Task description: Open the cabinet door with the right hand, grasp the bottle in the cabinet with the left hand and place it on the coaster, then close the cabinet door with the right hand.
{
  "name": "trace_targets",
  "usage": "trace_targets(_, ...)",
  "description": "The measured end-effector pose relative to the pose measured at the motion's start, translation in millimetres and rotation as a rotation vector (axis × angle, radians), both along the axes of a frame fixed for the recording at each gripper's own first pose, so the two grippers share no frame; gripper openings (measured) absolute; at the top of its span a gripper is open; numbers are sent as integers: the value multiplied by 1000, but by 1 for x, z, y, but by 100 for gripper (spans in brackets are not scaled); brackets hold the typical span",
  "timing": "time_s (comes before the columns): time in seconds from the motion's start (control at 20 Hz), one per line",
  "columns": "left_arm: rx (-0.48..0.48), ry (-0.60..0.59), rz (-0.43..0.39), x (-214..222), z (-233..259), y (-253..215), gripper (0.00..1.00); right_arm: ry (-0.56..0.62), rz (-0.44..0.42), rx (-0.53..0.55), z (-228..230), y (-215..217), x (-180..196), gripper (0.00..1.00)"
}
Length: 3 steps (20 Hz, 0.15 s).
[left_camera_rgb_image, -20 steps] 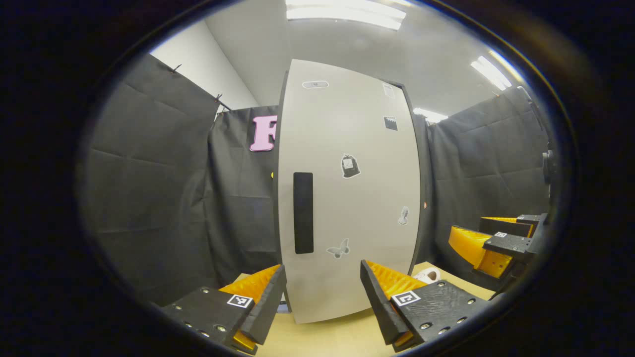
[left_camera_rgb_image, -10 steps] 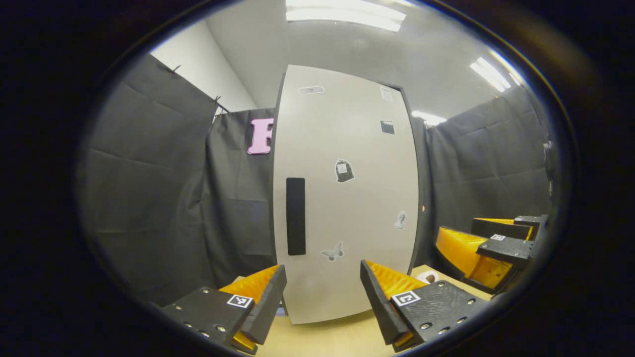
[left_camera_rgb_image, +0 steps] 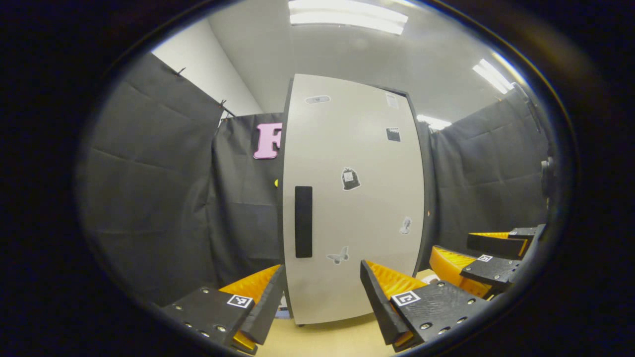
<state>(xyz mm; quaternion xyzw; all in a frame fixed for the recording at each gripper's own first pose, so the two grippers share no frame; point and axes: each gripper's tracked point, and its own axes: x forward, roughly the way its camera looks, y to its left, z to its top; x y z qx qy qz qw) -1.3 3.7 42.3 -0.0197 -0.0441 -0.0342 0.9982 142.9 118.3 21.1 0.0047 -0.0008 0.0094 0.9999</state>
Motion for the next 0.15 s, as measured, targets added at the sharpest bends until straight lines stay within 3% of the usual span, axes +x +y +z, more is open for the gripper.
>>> trace_targets(0.15, 11, -3, 3, -1, 1, 1, 85, 5, 37, -5, -1, 10, -3, 94)
